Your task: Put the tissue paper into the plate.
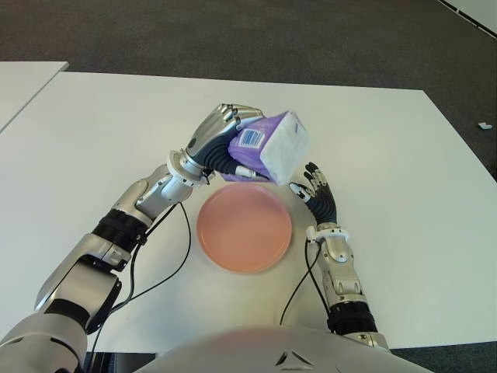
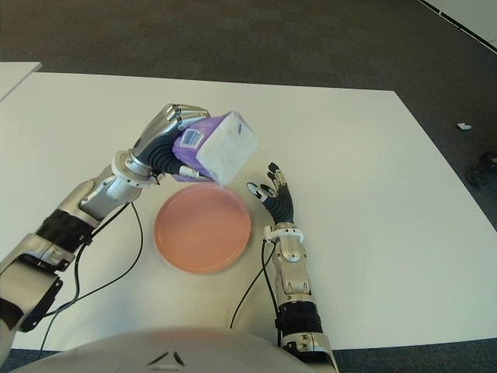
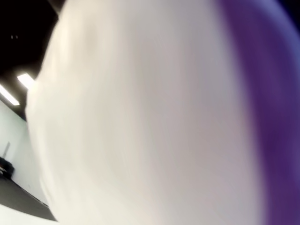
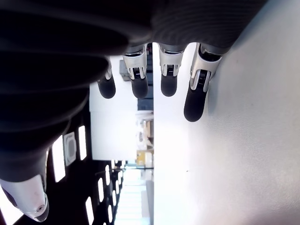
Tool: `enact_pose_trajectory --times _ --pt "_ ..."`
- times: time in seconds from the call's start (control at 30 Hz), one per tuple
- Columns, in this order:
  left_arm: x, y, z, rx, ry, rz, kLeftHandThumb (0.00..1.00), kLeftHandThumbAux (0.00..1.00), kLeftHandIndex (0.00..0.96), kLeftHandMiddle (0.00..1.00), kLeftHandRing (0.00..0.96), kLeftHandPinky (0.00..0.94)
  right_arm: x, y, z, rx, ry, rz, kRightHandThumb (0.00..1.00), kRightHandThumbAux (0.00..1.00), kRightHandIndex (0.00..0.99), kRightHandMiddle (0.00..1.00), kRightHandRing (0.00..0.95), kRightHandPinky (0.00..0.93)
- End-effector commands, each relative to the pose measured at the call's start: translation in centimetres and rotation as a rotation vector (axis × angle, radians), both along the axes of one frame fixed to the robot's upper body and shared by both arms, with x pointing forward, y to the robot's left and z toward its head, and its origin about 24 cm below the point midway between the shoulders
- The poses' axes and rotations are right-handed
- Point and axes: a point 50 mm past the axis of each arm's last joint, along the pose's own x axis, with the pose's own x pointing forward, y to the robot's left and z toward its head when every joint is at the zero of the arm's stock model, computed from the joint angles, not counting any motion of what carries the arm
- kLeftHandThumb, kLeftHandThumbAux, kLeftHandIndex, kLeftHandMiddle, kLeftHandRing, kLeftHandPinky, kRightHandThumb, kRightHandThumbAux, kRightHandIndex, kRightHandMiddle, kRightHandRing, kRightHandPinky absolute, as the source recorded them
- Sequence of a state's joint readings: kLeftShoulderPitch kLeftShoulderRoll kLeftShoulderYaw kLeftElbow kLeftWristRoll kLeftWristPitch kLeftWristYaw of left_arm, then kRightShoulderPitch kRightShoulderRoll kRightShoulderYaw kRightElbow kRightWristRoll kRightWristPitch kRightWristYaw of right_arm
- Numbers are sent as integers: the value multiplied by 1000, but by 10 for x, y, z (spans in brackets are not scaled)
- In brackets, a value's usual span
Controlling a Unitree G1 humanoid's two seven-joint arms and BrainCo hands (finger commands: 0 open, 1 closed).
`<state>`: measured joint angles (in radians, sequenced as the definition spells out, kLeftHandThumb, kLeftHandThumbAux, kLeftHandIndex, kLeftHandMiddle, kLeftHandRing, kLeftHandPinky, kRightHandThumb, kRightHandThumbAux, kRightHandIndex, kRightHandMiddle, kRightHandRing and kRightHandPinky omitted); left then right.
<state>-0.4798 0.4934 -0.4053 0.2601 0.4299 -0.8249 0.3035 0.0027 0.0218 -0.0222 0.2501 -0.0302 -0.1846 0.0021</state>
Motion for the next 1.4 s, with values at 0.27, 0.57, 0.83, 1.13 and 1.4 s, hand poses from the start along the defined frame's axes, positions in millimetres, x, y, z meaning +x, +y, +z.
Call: enact_pose_trajectory --times 0.27,0.57,0.83,1.13,1.4 --pt "-16 -3 -11 206 122 -124 854 667 399 534 836 816 -16 -2 -26 22 138 -11 26 647 3 0 0 31" --pt "-10 -6 -29 428 131 -115 853 668 398 532 833 825 -14 -1 -25 27 133 -9 26 640 3 0 0 34" --pt "1 -10 -45 666 128 -76 852 668 397 535 830 822 -14 -1 -23 24 126 -9 22 649 2 0 0 39" --pt "1 -9 -55 736 50 -15 852 669 397 537 830 813 -16 -2 -23 24 127 -13 18 646 3 0 0 40" --pt "1 -10 -59 745 -35 13 852 668 397 538 828 816 -16 -2 -23 23 132 -11 16 646 3 0 0 37"
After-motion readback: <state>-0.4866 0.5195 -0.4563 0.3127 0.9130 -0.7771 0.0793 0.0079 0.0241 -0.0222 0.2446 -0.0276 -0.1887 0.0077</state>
